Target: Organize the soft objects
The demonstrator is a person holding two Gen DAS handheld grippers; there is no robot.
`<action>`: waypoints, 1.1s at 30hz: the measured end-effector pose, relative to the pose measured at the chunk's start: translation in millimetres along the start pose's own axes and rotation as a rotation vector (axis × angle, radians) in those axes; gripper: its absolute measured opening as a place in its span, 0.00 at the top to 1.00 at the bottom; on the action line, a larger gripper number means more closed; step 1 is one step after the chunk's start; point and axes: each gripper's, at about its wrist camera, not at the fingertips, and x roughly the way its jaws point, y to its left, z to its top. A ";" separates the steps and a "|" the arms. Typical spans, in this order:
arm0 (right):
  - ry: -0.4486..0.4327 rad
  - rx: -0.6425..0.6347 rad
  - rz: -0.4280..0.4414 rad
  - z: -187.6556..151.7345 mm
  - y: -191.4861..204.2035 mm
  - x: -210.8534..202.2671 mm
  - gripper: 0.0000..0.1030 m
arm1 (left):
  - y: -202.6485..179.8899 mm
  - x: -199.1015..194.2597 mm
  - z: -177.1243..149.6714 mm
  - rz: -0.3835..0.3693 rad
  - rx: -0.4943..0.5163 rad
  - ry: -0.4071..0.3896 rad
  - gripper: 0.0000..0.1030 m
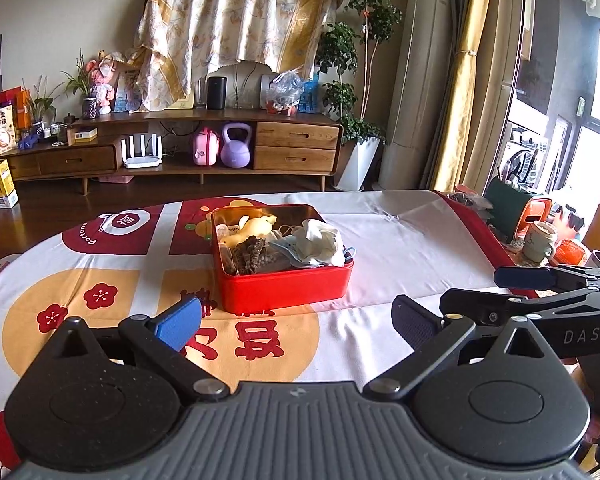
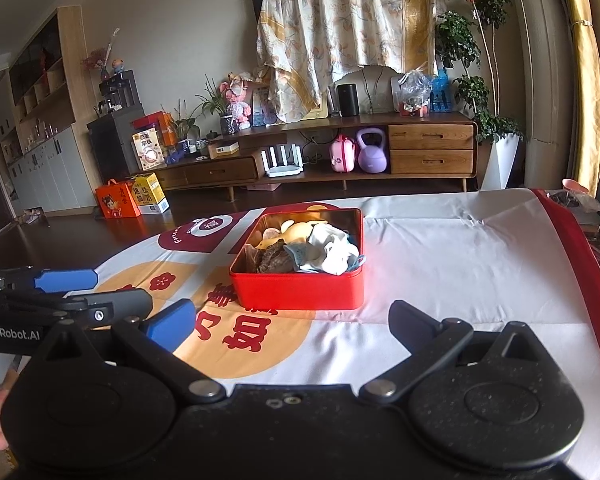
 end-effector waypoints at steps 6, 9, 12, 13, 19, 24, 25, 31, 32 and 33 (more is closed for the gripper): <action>0.000 0.000 0.001 -0.2 0.1 -0.5 0.00 | 0.7 -1.0 -0.5 0.002 -0.004 0.001 0.01; 0.000 0.000 0.001 0.1 -0.1 -0.2 0.00 | 0.6 -1.1 -0.6 0.003 -0.001 -0.002 0.01; -0.001 0.000 0.001 0.1 -0.3 -0.3 0.00 | 1.2 -1.7 -1.0 0.004 -0.001 -0.004 0.01; 0.000 0.000 0.000 0.0 -0.2 -0.3 0.00 | 1.4 -3.0 -0.9 0.004 -0.001 -0.006 0.01; 0.000 0.001 0.001 -0.4 -0.2 -0.7 0.00 | 1.2 -3.4 -1.1 0.006 -0.001 -0.007 0.01; -0.001 0.001 0.001 -0.4 -0.4 -1.0 0.00 | 0.5 -5.5 -0.9 0.009 0.002 -0.010 0.01; -0.001 0.002 0.001 -0.1 -0.6 -0.7 0.00 | 0.3 -5.7 -0.9 0.010 0.001 -0.011 0.01; -0.001 0.001 0.000 0.2 -0.9 -0.5 0.00 | -2.2 -9.2 0.9 0.021 0.011 -0.027 0.01; -0.001 0.002 0.000 0.2 -1.1 -0.5 0.00 | -3.2 -9.8 1.0 0.023 0.014 -0.031 0.01; -0.001 0.002 0.001 0.1 -1.2 -0.5 0.00 | -3.3 -10.2 1.1 0.025 0.016 -0.033 0.01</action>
